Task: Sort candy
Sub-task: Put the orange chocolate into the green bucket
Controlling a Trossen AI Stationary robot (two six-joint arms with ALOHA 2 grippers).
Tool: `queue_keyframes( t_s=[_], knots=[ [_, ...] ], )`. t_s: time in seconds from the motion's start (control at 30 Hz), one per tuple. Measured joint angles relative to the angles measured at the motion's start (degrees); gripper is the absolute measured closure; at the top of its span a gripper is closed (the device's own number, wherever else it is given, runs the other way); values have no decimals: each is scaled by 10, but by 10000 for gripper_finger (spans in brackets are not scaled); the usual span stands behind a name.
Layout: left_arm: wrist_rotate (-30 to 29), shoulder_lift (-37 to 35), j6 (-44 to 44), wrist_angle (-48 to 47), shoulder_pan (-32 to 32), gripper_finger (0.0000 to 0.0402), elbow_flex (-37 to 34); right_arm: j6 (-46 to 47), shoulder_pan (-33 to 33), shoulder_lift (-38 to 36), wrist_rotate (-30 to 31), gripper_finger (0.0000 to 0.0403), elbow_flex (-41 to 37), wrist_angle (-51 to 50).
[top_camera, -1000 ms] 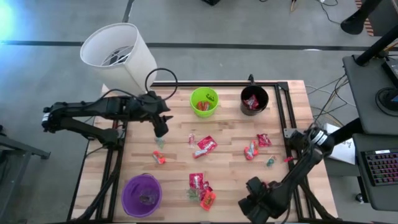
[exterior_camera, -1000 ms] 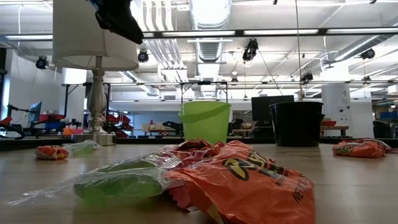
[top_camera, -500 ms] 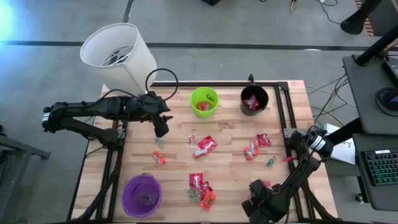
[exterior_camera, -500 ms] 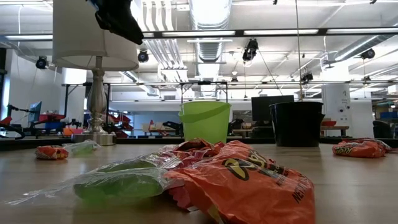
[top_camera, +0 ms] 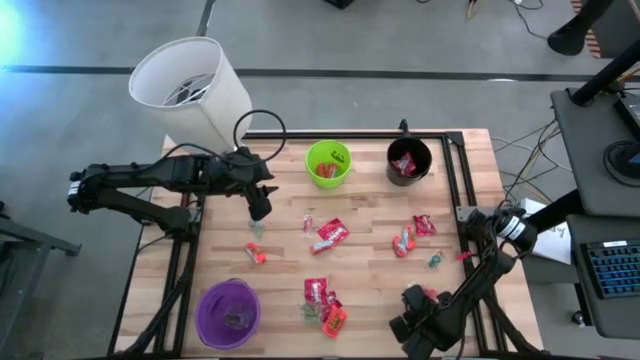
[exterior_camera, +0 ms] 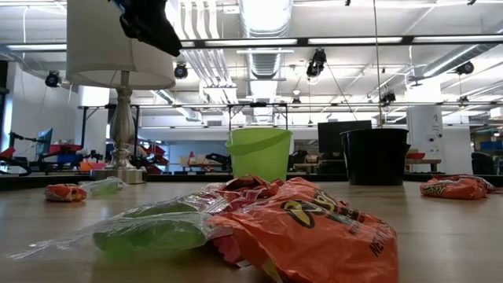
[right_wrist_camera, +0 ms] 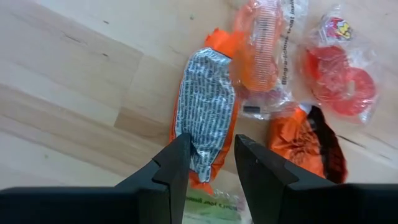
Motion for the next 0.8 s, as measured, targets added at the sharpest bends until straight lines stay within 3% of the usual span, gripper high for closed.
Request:
queue_keyframes(
  t_s=[0.17, 0.47, 0.8],
  knots=[
    [0, 0, -9, 0, 0, 264, 0, 11, 0, 0, 16, 294, -13, 12],
    [0, 0, -15, 0, 0, 264, 0, 17, 0, 0, 21, 380, -25, 13],
    [0, 0, -17, -9, 0, 264, 0, -15, 0, 5, 43, 386, 29, 7]
  ],
)
